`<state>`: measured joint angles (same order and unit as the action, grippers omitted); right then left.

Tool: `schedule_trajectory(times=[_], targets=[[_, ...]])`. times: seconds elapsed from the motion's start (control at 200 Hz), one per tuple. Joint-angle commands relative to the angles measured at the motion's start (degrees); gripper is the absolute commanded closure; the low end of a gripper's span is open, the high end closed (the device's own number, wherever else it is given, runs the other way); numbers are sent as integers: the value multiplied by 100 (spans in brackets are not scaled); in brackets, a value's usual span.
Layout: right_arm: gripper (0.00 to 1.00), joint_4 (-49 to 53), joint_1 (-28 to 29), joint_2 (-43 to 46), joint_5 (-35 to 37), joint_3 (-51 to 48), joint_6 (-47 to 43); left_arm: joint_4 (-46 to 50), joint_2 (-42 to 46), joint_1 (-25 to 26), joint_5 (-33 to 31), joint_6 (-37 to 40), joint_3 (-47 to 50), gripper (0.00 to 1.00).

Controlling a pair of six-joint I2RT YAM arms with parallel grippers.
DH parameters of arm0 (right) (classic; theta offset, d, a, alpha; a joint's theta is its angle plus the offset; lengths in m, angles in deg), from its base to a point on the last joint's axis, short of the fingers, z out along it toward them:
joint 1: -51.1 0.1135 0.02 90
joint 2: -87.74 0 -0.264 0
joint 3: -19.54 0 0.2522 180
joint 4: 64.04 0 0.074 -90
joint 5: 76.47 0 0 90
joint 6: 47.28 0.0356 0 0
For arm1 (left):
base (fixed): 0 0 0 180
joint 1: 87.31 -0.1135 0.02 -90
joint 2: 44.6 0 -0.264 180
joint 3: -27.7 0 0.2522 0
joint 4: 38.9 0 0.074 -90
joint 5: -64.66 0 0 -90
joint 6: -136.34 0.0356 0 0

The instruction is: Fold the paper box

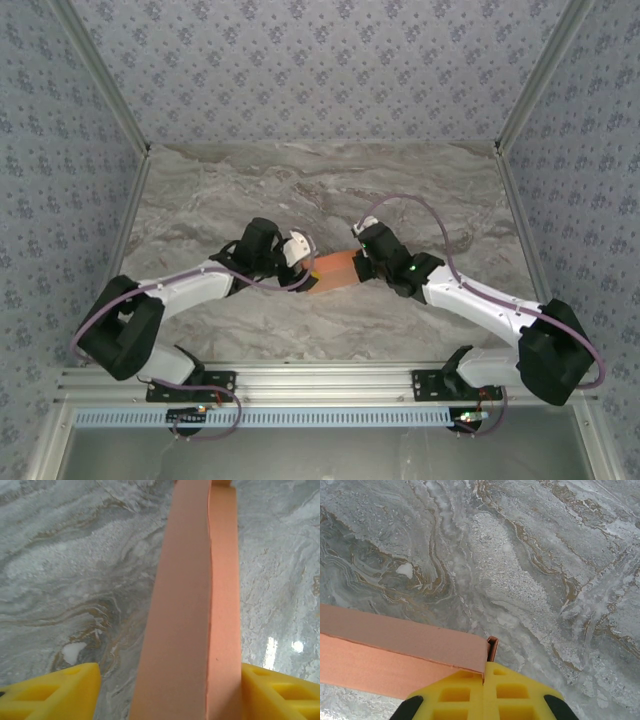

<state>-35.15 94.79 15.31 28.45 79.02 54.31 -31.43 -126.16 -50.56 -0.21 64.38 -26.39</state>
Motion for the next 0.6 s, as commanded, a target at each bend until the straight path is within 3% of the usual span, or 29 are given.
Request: schedule_trajectory(times=[0.0, 0.28, 0.35, 0.595], targets=[[96, 417, 88, -52, 147, 165, 89, 298, 360, -30, -207, -266, -2, 29], [96, 529, 160, -9, 261, 245, 92, 981, 1181, -34, -868, -1214, 69, 30], [96, 543, 166, 7, 291, 245, 97, 1117, 1388, -31, -1111, -1481, 111, 35], [96, 566, 180, 28, 328, 255, 89, 1677, 1644, 85, -1097, -1785, 79, 53]])
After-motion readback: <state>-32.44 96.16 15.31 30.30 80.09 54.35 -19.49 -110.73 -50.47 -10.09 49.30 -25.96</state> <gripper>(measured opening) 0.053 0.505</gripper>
